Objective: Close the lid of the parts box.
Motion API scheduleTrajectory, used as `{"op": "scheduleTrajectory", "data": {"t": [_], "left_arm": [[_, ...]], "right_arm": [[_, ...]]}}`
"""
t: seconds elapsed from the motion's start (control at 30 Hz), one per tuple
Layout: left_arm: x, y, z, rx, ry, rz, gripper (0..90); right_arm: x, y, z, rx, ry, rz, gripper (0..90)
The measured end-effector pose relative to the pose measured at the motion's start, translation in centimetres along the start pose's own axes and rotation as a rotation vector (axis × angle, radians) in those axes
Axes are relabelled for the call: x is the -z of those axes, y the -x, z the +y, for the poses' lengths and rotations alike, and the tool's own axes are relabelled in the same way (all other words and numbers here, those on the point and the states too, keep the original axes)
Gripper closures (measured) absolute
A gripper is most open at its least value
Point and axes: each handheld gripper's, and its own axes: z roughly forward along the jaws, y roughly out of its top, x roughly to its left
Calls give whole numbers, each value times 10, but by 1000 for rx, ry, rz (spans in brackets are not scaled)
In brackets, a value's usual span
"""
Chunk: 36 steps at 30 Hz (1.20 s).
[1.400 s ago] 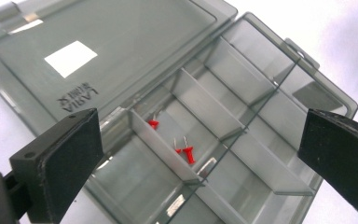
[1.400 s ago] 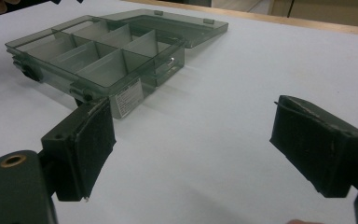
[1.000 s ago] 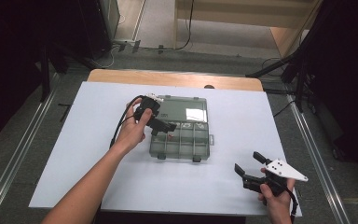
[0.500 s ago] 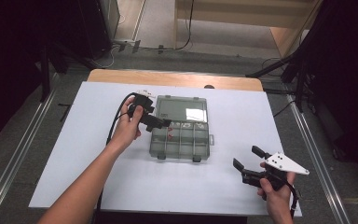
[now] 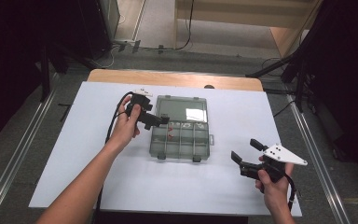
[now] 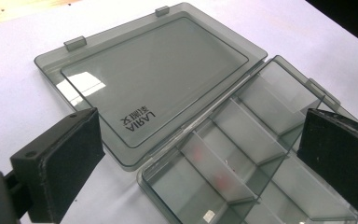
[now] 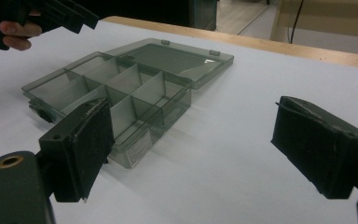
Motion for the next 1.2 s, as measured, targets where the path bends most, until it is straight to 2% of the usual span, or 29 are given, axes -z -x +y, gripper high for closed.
{"op": "scheduleTrajectory", "data": {"t": [0.17, 0.33, 0.47, 0.7, 0.87, 1.07, 1.17, 1.2], "left_arm": [[0, -2, 0, 4, 9, 11, 0], [0, -9, -1, 26, 12, 16, 0], [-3, -14, -3, 44, 6, 7, 0], [-6, -16, -4, 44, 5, -8, 0], [-1, -19, -4, 38, 66, 35, 0], [-3, -23, -6, 74, 78, 17, 0], [-4, -26, -8, 81, 103, -40, 0], [-4, -26, -8, 79, 109, -40, 0]], "right_arm": [[-5, 3, 9, -7, 0, -4, 130], [-17, 5, 17, -13, -24, -8, 122], [-30, 6, 23, -28, -39, 20, 72], [-45, 8, 31, -49, -48, 54, 0], [-59, 12, 37, -55, -54, 63, 0], [-72, 14, 41, -66, -65, 61, 0], [-79, 17, 42, -78, -69, 64, 0], [-81, 17, 43, -90, -77, 66, 0]]}}
